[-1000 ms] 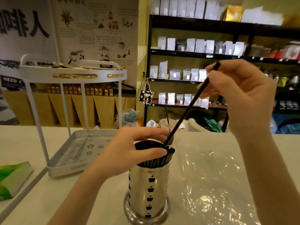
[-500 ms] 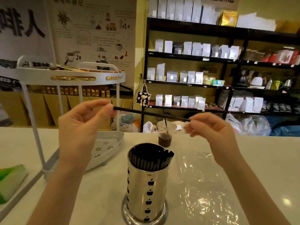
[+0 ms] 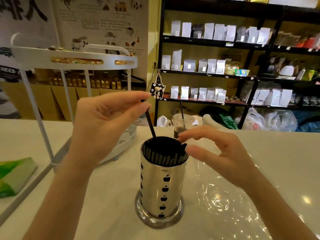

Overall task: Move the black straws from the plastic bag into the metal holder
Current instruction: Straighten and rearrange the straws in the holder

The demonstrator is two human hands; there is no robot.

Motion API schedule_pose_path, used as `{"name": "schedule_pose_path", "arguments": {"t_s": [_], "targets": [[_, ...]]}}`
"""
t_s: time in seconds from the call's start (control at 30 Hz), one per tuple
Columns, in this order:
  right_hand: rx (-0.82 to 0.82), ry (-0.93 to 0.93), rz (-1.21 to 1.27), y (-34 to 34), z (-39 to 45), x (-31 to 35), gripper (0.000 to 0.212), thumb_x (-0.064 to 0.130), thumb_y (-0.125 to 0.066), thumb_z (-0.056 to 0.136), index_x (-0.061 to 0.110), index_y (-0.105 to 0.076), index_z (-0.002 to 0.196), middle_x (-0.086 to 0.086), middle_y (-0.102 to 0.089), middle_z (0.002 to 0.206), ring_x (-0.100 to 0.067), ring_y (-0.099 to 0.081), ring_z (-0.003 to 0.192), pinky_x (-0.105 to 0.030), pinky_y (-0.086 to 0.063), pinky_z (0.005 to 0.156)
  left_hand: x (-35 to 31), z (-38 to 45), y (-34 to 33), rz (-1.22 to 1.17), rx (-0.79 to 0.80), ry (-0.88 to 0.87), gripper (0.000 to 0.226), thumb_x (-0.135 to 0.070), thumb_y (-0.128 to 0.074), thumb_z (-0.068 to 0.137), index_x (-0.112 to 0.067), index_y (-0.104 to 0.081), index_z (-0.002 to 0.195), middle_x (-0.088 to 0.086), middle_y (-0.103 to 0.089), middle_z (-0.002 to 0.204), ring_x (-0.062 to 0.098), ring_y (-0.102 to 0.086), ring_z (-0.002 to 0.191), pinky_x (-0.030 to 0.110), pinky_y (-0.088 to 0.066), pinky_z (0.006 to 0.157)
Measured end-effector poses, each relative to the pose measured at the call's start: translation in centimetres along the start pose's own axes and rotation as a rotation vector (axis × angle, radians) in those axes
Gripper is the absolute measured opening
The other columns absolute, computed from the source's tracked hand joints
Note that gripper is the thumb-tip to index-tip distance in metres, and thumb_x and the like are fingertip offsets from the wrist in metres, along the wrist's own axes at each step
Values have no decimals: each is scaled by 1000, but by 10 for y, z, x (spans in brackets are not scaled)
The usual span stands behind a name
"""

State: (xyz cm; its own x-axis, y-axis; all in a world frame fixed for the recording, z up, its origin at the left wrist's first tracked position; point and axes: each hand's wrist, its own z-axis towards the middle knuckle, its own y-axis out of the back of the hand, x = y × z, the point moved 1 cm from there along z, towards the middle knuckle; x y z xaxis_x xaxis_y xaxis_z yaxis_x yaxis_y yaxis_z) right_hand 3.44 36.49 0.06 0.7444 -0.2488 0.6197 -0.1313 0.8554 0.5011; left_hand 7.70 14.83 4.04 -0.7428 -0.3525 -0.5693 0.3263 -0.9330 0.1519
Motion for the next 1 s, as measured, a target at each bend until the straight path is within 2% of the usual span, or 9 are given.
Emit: {"name": "schedule_pose_path", "arguments": {"t_s": [0.1,0.2,0.4,0.5,0.57,0.67,0.77,0.93,1.0], "targets": [[7,138,-101,-6,-3,5,27,33,-65,77,28,-66,104,12,-69,99,-10,-62,98,-26,-50,83,4,-2,-10,90,109,27,21,-26,-68,69,-30,-68,89,-22,-70,85,3,-68,82,13,-52,74],[-27,223,-173,-9,-3,5,29,31,-66,77,27,-62,106,12,-67,97,-8,-61,94,-32,-52,81,9,-5,-19,190,218,62,21,-21,-64,72,-27,-65,92,-12,-69,85,3,-66,84,10,-51,73],[-39,328,-300,-11,-4,2,21,25,-65,79,20,-68,98,12,-67,93,-3,-60,92,-34,-51,81,18,-8,-28,294,430,167,18,-19,-62,77,-30,-69,90,-20,-67,80,-4,-60,91,5,-47,73],[-59,353,-340,-12,-5,3,20,25,-66,77,19,-69,96,8,-70,92,-2,-60,93,-33,-48,82,18,-8,-25,292,494,220,17,-23,-60,78,-27,-71,89,-12,-71,83,1,-62,90,13,-51,75],[-65,356,-352,-13,-6,3,22,25,-67,76,20,-68,98,7,-71,93,-3,-59,94,-34,-47,83,20,-8,-24,316,547,263,18,-28,-56,80,-25,-71,90,-4,-73,83,8,-64,86,26,-55,77],[-63,361,-366,-12,-6,2,25,26,-68,75,18,-68,98,5,-72,94,-5,-60,94,-35,-47,84,20,-10,-25,304,599,313,33,-42,-48,80,-22,-72,91,2,-72,84,12,-64,84,39,-54,77],[-61,346,-343,-11,-6,1,23,27,-68,75,17,-70,96,9,-70,93,-4,-61,94,-35,-48,85,17,-12,-25,255,601,367,51,-56,-35,71,-25,-72,88,2,-72,84,9,-63,84,35,-53,81],[-69,287,-232,-8,-4,0,23,28,-66,74,16,-73,92,10,-69,92,-5,-64,91,-34,-53,82,14,-13,-26,255,629,393,49,-59,-30,70,-33,-68,87,4,-72,89,12,-63,86,32,-51,85],[-76,303,-229,-8,-3,0,22,27,-66,75,14,-73,92,8,-70,92,-6,-64,92,-35,-53,82,13,-14,-27,252,648,394,48,-58,-30,69,-34,-67,87,1,-72,89,8,-61,85,28,-50,82]]}}
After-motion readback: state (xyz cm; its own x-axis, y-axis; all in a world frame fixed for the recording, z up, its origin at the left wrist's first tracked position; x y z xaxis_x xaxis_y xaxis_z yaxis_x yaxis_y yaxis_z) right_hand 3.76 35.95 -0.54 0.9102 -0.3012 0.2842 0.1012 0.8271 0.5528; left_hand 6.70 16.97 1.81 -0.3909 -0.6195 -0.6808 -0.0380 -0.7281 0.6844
